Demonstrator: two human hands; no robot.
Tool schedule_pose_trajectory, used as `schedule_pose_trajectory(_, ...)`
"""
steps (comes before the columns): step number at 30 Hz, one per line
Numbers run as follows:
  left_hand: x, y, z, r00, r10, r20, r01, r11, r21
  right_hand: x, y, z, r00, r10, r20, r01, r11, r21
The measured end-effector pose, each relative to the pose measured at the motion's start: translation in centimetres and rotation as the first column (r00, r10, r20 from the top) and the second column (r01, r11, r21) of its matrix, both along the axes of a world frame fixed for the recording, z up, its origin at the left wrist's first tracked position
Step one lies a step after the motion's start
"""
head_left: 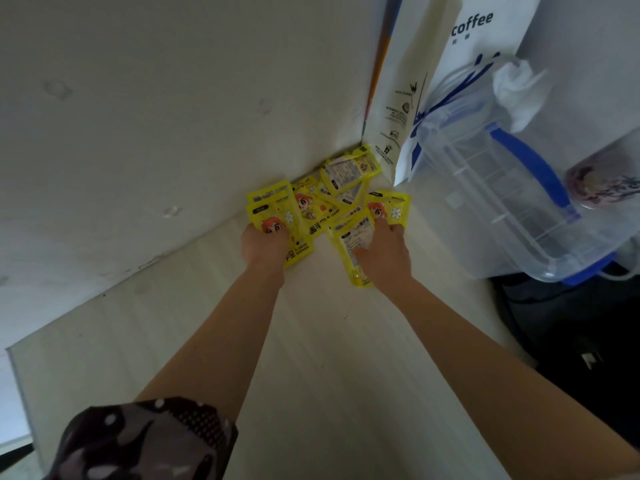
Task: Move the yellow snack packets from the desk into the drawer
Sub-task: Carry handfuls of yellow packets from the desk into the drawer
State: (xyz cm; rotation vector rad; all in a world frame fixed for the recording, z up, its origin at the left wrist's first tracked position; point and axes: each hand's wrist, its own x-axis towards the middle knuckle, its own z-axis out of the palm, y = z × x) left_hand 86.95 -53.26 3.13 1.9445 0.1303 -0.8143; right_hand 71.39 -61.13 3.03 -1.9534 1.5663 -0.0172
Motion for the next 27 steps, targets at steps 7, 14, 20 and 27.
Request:
schedule_pose_trajectory(7, 0.3, -0.2, -0.6, 1.000, -0.009, 0.005, 0.009, 1.000, 0.026, -0.4, -0.9, 0.9, 0.994, 0.052, -0.099, -0.054, 0.998, -0.013)
schedule_pose_trajectory(14, 0.1, -0.7, -0.5, 0.998, 0.024, -0.064, -0.023, 1.000, 0.004, -1.2, -1.1, 1.4, 0.972, 0.111, -0.209, -0.113, 0.994, 0.002)
schedule_pose_trajectory(20, -1.0, 0.8, -0.4, 0.997, -0.001, -0.077, 0.001, 1.000, 0.001, -2.5, -0.2, 0.9, 0.998, 0.054, -0.011, -0.052, 0.994, 0.101)
schedule_pose_trajectory(27, -3.9, 5.6, 0.5, 0.988, -0.136, -0.069, 0.131, 0.989, -0.075, -5.0, 2.3, 1.0, 0.998, 0.013, 0.068, -0.021, 0.994, 0.108)
